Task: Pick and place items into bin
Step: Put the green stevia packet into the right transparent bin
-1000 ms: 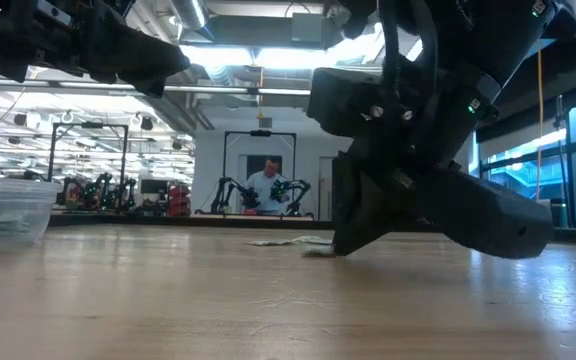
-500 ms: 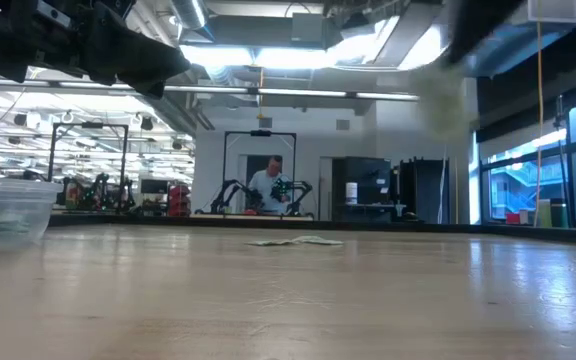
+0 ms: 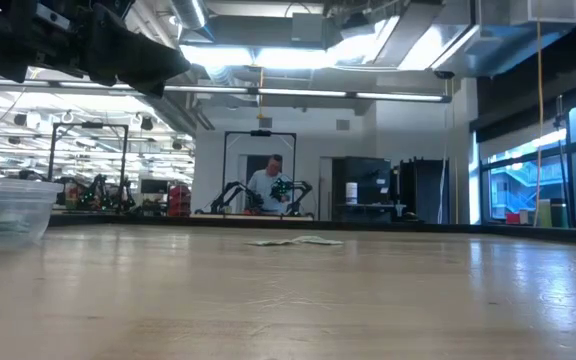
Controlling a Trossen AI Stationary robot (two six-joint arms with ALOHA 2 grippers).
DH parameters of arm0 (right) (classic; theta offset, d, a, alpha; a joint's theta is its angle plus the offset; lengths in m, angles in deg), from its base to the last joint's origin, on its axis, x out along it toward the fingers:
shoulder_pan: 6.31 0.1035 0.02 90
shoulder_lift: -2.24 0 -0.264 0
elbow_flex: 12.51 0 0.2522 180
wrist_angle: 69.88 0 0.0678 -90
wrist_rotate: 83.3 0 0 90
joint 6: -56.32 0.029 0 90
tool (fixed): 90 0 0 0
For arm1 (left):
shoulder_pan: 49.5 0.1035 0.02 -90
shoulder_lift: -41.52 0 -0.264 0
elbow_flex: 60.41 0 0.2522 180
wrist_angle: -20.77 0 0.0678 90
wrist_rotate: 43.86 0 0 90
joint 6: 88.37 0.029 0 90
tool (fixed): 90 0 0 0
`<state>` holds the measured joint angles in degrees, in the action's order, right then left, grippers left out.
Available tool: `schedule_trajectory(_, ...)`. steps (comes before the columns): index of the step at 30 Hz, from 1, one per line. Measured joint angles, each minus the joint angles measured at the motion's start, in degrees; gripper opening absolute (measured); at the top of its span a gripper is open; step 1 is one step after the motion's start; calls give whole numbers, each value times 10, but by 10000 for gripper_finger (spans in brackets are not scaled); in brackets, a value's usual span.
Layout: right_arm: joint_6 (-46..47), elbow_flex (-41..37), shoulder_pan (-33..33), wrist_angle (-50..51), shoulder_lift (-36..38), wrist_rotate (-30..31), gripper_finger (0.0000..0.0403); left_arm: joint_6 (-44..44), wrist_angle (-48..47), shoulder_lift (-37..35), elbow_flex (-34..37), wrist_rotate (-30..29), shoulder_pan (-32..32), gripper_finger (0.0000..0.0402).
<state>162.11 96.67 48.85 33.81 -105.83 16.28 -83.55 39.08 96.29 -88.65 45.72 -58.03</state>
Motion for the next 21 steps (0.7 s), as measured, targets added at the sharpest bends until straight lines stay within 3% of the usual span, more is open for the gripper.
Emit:
schedule_trajectory(5,80,-64,41,-22,0,-21,0,0,0,0,0,0,0,88)
schedule_trajectory(15,62,-180,50,-141,0,-42,0,0,3,0,0,0,0,88)
schedule_trajectory(21,47,-204,49,-206,0,-43,5,0,3,0,0,0,0,88)
